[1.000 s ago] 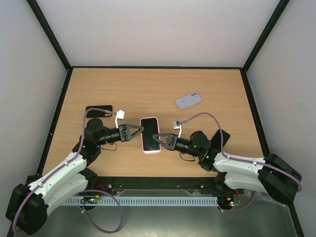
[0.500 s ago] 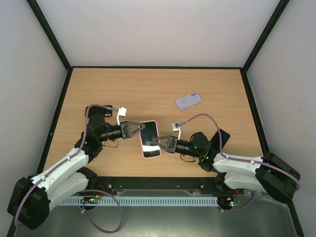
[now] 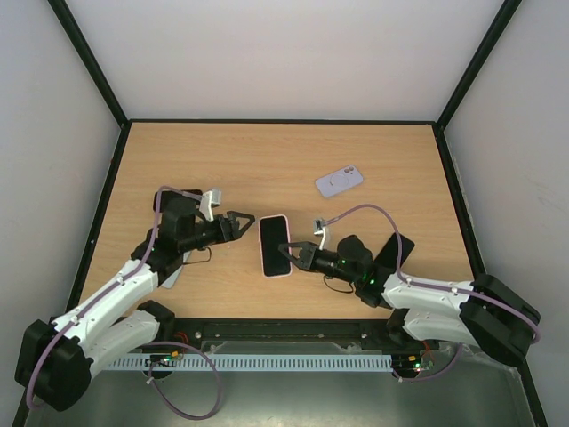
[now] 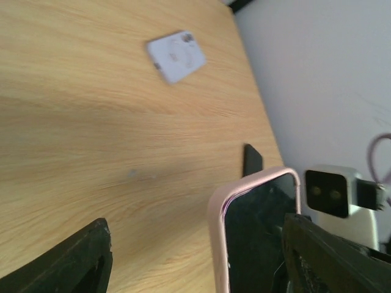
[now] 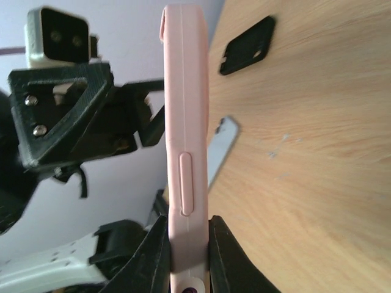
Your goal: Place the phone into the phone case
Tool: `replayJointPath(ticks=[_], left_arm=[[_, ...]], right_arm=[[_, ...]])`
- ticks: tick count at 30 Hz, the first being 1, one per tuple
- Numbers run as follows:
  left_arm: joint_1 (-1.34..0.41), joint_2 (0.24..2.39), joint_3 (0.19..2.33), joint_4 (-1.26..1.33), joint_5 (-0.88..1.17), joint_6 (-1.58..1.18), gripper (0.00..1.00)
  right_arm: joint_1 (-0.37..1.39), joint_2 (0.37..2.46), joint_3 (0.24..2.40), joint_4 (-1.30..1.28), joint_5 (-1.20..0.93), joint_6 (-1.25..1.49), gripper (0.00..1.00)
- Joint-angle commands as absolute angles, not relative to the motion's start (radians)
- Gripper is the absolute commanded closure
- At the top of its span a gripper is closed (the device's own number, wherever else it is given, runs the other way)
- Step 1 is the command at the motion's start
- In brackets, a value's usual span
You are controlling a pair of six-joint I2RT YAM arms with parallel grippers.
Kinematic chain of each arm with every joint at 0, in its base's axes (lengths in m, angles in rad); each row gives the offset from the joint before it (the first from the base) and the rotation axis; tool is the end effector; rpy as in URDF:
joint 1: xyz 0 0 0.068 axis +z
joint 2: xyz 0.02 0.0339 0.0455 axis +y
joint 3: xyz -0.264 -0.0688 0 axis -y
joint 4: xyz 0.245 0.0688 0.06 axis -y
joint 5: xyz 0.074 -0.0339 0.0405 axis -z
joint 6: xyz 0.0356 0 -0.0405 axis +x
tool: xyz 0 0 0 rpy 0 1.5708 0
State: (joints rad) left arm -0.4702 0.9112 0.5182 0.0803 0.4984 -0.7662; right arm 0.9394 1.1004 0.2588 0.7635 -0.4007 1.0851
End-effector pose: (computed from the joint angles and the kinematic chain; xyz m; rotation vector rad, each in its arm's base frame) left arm 0.1774 -0.1093 0.2513 0.0725 2.0639 -1.2775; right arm 0.1156 0.1816 0.1978 -0.2268 2.0026 1.7666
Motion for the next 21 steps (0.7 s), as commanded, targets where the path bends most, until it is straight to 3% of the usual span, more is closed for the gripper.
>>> replayJointPath(ticks=[1, 8, 17, 21], left_arm=[[-0.453, 0.91, 0.54, -0.071, 0.332, -0.721, 0.24], [-0.442, 0.907, 0.451, 0.157, 0.602, -0.842, 0.25], [-0.443, 0.924, 0.322, 0.434, 0.739, -1.042, 0.24], [-0.443, 0.941, 0.273, 0.573, 0.771, -1.136, 0.34]], right_arm=[[0.902, 1.141, 0.352, 0.699, -0.314, 1.004, 0.89], [0.856, 1.234, 0.393, 0.877, -0.398, 1.138, 0.89], [0.84, 1.278, 0.412, 1.062, -0.361, 1.272, 0.89], [0.835, 1.31, 0.421, 1.106, -0.362, 1.298, 0.89]])
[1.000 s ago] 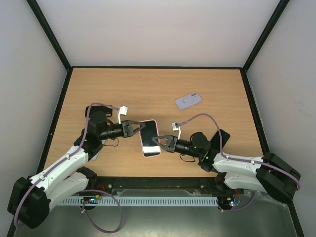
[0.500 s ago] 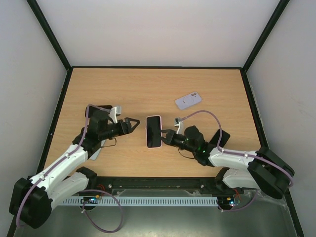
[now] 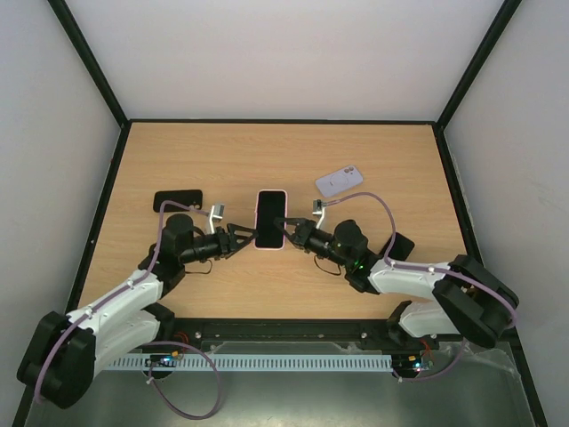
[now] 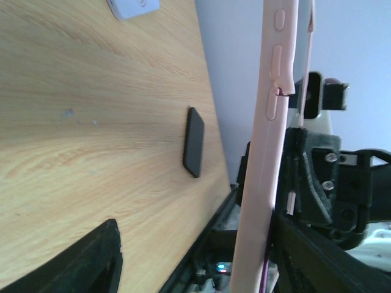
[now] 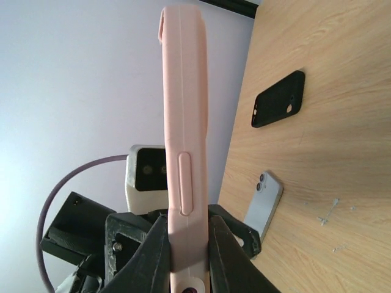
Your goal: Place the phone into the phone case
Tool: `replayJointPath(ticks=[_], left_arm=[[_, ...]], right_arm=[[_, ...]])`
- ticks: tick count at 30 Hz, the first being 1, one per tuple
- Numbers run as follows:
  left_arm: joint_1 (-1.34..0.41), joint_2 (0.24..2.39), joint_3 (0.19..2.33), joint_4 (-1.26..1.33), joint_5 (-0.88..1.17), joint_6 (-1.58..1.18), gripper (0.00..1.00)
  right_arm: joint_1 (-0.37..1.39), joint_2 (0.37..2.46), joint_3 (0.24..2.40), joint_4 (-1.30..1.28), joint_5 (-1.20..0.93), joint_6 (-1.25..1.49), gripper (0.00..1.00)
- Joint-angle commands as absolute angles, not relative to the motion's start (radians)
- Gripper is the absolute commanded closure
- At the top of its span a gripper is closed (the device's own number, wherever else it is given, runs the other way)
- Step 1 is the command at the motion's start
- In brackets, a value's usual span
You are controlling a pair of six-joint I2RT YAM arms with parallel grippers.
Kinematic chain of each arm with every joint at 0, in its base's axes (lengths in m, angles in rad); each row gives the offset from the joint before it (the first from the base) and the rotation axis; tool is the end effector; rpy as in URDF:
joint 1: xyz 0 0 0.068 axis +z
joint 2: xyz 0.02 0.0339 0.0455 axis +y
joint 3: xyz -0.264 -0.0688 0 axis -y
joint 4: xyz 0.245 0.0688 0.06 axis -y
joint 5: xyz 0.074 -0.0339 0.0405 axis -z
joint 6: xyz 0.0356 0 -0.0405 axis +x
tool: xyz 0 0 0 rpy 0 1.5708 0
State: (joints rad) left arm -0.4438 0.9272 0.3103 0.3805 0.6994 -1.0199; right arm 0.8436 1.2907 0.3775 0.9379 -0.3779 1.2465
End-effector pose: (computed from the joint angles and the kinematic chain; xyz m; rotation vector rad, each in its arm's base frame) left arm 0.1659 -0.1042 0.2082 -0.0174 2.0877 -1.6007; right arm 0.1573 0.1965 0.2126 0.0151 1.9135 1.8450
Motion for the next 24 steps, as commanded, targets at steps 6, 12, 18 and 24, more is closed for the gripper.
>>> replayJointPath(ticks=[6, 12, 18, 24], left_arm=[[-0.444, 0.948, 0.277, 0.603, 0.778, -1.159, 0.52], [-0.449, 0.981, 0.283, 0.575, 0.764, -1.152, 0.76], [-0.45, 1.001, 0.354, 0.383, 0.705, -1.044, 0.97], [-0.457, 0.98, 0.429, 0.197, 0.589, -0.939, 0.97]], right_arm=[[0.828, 1.344, 0.408, 1.156, -0.35, 1.318, 0.89], [0.812, 1.377, 0.397, 1.201, -0.357, 1.342, 0.89], [0.807, 1.399, 0.4, 1.157, -0.373, 1.307, 0.89], [0.808, 1.406, 0.387, 1.104, -0.347, 1.258, 0.89]])
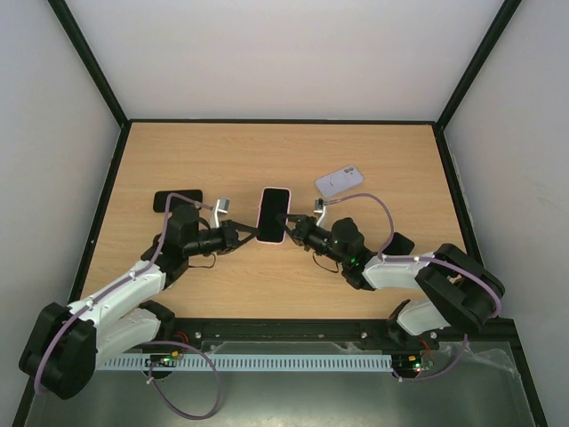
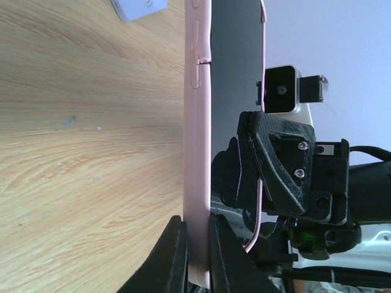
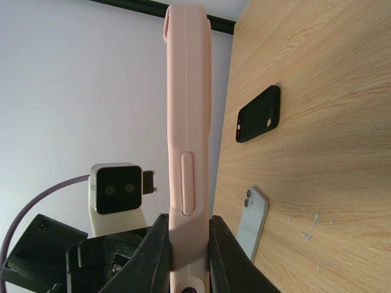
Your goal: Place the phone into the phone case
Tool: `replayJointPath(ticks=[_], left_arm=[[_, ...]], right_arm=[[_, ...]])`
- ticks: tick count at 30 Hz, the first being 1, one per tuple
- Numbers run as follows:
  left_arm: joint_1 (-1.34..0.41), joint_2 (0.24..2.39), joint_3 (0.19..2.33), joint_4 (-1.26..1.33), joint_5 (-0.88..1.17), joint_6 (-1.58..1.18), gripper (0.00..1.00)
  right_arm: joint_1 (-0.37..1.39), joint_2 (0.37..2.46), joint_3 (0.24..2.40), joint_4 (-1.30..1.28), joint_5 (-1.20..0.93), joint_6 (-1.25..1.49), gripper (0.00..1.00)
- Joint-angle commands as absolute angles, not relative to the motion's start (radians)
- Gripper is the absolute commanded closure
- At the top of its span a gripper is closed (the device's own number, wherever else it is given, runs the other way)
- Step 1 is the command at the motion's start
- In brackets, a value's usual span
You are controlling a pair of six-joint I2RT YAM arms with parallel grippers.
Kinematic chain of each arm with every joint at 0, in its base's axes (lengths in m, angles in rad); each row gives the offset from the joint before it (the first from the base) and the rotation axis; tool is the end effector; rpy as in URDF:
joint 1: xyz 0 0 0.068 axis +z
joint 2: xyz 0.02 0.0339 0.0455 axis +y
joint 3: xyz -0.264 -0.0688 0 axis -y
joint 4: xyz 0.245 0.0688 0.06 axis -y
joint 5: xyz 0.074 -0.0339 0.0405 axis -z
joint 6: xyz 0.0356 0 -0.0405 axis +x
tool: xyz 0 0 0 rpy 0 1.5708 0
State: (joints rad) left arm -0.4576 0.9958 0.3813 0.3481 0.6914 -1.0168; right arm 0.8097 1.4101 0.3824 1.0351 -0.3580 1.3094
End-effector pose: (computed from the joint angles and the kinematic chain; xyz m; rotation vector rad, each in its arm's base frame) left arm 0.1775 -0.1127 0.2161 -0.0237 2.1204 -1.5948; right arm 0.1724 0.1991 0.1962 0.1346 1.9316 1.8423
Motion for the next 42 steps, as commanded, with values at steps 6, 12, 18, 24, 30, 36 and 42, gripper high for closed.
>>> replayJointPath(ticks=[6, 12, 18, 24, 30, 36, 42], left_arm=[[-0.456, 0.944, 0.456, 0.073, 0.458, -0.899, 0.35], [-0.419, 0.925, 0.486, -0.087, 0.317, -0.864, 0.06], [-0.284, 0.959, 0.515, -0.241, 0.217, -0.864, 0.06], [-0.094, 0.936, 0.507, -0.312, 0.121, -0.901, 0.05], [0.127, 0.938, 0.511, -0.402, 0.013, -0.863, 0.05], [0.3, 0.949, 0.477, -0.397, -0.04, -0.872, 0.03], [0.328, 1.015, 0.441, -0.341, -0.041, -0.909, 0.04]], right_arm=[[0.779, 1.411, 0.427, 1.015, -0.349, 1.199, 0.89], [0.733, 1.458, 0.532, 0.817, -0.325, 1.086, 0.89], [0.707, 1.605, 0.673, 0.675, -0.329, 1.025, 0.86], [0.672, 1.759, 0.816, 0.552, -0.321, 0.963, 0.84], [0.63, 1.893, 0.901, 0.503, -0.383, 0.974, 0.8], [0.616, 1.931, 0.953, 0.402, -0.38, 0.923, 0.71], [0.601, 1.9, 0.976, 0.319, -0.364, 0.916, 0.54]])
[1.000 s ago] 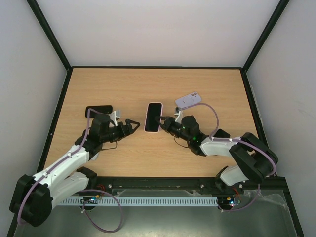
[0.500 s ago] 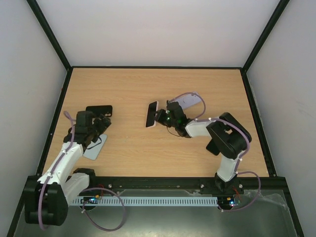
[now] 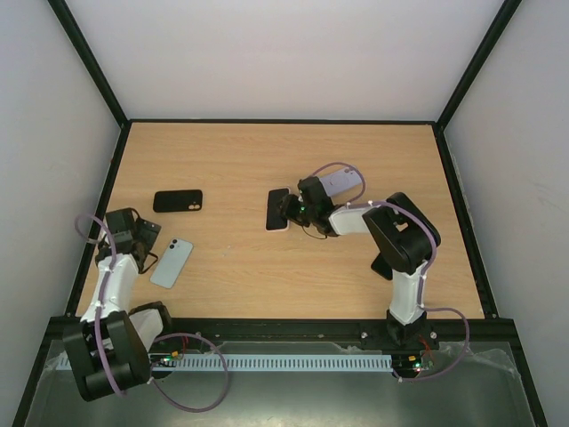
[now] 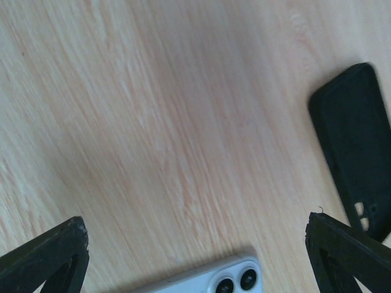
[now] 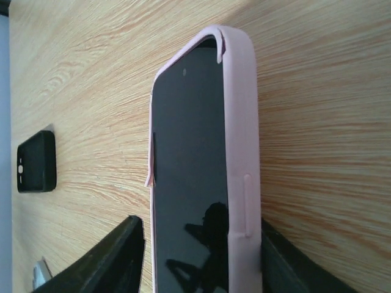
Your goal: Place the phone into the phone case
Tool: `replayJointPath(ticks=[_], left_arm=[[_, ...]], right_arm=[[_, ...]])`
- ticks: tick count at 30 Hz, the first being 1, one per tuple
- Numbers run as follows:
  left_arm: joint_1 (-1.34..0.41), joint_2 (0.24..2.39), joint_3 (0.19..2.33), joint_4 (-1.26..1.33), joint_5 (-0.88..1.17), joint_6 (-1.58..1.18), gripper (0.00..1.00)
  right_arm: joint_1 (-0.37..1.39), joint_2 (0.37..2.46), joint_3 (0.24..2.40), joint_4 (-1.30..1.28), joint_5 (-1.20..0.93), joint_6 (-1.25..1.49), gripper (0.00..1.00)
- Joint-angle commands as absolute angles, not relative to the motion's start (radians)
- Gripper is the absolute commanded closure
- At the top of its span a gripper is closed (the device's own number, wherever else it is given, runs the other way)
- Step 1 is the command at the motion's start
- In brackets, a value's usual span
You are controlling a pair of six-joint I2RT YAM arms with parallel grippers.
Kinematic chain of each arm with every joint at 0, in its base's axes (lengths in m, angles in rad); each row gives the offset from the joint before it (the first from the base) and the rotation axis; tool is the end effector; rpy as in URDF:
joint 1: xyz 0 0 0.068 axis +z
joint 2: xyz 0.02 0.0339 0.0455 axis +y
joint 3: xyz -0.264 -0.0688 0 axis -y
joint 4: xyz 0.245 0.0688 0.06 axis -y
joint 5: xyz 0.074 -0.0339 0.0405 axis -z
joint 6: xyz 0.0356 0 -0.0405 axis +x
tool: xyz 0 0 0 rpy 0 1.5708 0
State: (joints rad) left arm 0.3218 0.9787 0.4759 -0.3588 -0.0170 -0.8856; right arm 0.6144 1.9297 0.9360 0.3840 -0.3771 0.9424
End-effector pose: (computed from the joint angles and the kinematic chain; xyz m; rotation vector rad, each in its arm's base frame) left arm 0.1778 0.0599 0.1839 -1.3948 2.0092 -0.2319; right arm 0.3066 0.2324 0.1268 0.1580 2.4331 1.2177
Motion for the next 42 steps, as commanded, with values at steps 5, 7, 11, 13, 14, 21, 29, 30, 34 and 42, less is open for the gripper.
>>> replayJointPath(ticks=[5, 7, 11, 13, 14, 21, 29, 30, 34, 42], left_arm=[[0.327, 1.056, 0.423, -0.331, -0.083, -0.916, 0.04], [0.327, 1.075, 0.421, -0.324, -0.078, -0.915, 0.04], [0.327, 1.118, 0.401, -0.288, -0.027, -0.919, 0.04], [0.326, 1.141, 0.379, -0.256, 0.015, -0.924, 0.04], [0.326, 1.154, 0.373, -0.248, 0.045, -0.925, 0.04], [0.303, 1.128, 0.339, -0.265, 0.119, -0.947, 0.04], [0.237, 1.024, 0.284, -0.348, 0.183, -1.013, 0.05], [0.228, 1.009, 0.282, -0.364, 0.185, -1.021, 0.05], [0.197, 0.945, 0.278, -0.393, 0.197, -1.045, 0.05], [0.185, 0.881, 0.329, -0.447, 0.105, -1.056, 0.04]], right_arm=[[0.592, 1.831, 0.975, 0.258, -0.351, 0.905, 0.36], [0.592, 1.799, 0.951, 0.257, -0.35, 0.911, 0.26], [0.592, 1.74, 0.897, 0.279, -0.377, 0.918, 0.19], [0.592, 1.714, 0.877, 0.274, -0.386, 0.919, 0.16], [0.592, 1.698, 0.868, 0.267, -0.386, 0.917, 0.15], [0.593, 1.547, 0.787, 0.218, -0.337, 0.923, 0.12], [0.593, 1.386, 0.71, 0.129, -0.259, 0.948, 0.12], [0.593, 1.368, 0.703, 0.118, -0.247, 0.949, 0.12], [0.593, 1.313, 0.677, 0.091, -0.222, 0.952, 0.12], [0.592, 1.245, 0.633, 0.089, -0.215, 0.964, 0.12]])
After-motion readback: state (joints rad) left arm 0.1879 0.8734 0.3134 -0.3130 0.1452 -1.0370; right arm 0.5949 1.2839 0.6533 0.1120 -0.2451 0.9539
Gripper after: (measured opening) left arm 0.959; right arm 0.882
